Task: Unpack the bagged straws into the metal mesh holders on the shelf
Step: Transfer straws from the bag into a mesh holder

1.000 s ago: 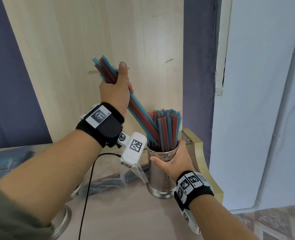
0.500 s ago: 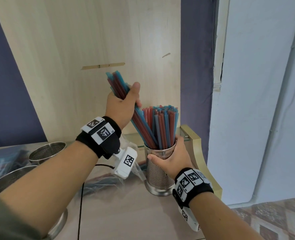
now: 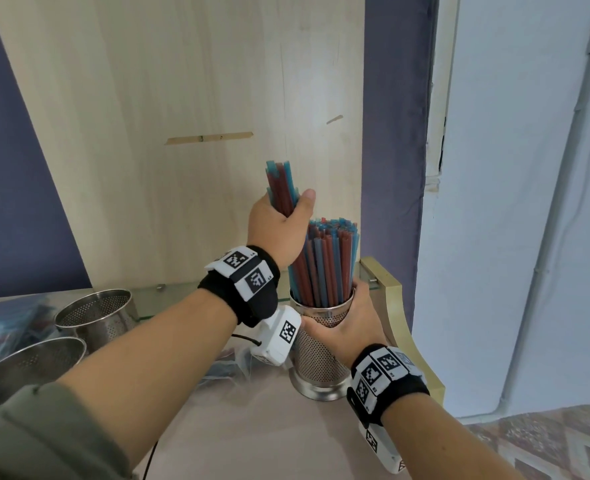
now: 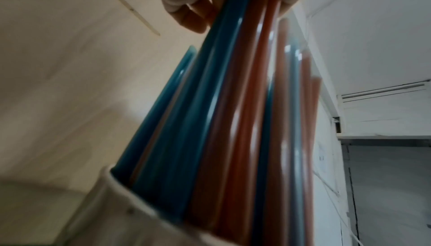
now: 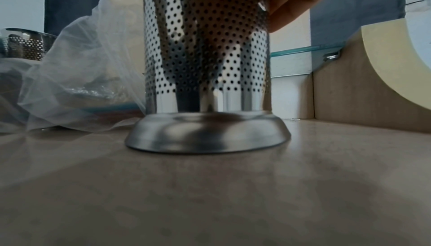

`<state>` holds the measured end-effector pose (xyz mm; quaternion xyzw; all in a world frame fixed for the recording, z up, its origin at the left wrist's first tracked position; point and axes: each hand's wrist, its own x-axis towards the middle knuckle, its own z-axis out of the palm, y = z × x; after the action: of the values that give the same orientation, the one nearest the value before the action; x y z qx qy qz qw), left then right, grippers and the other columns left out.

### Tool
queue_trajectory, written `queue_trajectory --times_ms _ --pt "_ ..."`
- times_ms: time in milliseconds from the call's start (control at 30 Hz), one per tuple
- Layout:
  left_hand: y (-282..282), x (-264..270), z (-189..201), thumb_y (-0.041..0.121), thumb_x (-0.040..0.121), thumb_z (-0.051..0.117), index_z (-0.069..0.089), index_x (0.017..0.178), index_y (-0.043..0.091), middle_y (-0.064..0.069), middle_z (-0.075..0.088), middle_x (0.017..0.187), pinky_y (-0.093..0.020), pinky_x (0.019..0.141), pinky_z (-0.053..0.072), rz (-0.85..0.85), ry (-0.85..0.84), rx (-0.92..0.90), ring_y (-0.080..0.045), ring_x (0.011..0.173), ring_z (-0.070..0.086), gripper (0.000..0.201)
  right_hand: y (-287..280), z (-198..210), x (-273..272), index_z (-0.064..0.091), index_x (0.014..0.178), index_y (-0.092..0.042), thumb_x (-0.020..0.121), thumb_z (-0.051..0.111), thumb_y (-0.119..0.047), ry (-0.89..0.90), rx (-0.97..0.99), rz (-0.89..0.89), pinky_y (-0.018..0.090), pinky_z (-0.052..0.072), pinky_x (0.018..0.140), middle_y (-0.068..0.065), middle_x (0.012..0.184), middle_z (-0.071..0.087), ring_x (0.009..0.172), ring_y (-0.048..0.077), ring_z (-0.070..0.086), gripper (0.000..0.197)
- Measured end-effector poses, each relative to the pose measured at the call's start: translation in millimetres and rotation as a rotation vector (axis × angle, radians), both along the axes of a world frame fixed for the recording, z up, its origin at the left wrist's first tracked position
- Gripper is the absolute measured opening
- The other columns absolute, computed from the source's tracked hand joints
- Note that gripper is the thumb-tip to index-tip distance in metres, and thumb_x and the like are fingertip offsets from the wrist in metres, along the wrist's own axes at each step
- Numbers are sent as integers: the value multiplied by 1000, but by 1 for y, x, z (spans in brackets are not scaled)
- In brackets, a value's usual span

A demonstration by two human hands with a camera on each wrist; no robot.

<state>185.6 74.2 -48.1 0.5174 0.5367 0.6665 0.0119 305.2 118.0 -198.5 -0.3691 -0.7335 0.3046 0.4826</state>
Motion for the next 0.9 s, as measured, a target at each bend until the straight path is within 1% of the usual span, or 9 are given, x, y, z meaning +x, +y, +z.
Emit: queue_trajectory --times_ms 100,200,300,400,467,567,633,767,900 --pt "15 -5 -12 46 88 63 57 70 13 -2 59 68 -28 59 47 14 23 -133 -18 62 60 38 -1 0 -1 33 131 -30 48 83 -67 6 0 -5 31 54 92 -11 119 57 108 6 59 104" --pt "24 -7 -29 60 79 62 66 89 16 -6 69 91 -34 73 56 -2 -24 -204 -20 82 67 46 -1 0 -1 31 131 -32 48 82 -69 1 -1 -9 32 54 93 -10 121 57 108 7 59 104" --pt "24 -8 -33 69 70 61 69 96 18 -7 70 97 -33 78 56 -29 -80 -196 -19 87 69 58 -1 0 -1 31 131 -31 47 80 -70 -5 0 -10 31 53 92 -10 121 56 108 8 58 104" --pt "23 -9 -32 52 84 66 68 101 9 -9 72 96 -34 79 58 -48 -50 -184 -16 84 69 46 0 0 0 32 131 -29 48 80 -71 -11 22 -8 29 53 92 -9 121 55 109 8 57 104" --pt "19 -10 -32 47 87 66 64 106 12 -2 71 98 -35 85 56 -24 -4 -151 -11 87 68 40 0 0 0 32 131 -28 50 81 -67 -13 29 -6 26 51 92 -8 122 54 110 8 56 102" --pt "11 -15 -29 43 92 60 42 133 25 5 59 124 -21 98 45 -39 186 -55 -5 110 57 48 0 0 1 33 130 -27 50 80 -67 -7 29 -2 24 50 91 -9 122 54 110 7 56 101" --pt "6 -20 -24 37 97 50 28 147 25 6 46 141 -21 105 37 -64 343 31 -5 128 45 57 0 1 1 32 130 -27 49 79 -68 0 29 4 25 51 92 -9 122 54 110 8 56 103" --pt "-4 -26 -23 35 102 28 42 144 8 -6 45 148 -29 116 28 -54 749 38 -12 138 36 53 -1 1 2 33 130 -26 50 81 -66 4 34 3 22 50 90 -9 121 54 109 7 56 102" --pt "-13 -31 -34 49 99 26 49 141 10 -5 53 142 -40 112 36 -129 853 -114 -15 134 44 61 -2 2 0 34 129 -27 49 80 -66 16 39 -1 23 50 90 -9 121 54 109 7 56 100"
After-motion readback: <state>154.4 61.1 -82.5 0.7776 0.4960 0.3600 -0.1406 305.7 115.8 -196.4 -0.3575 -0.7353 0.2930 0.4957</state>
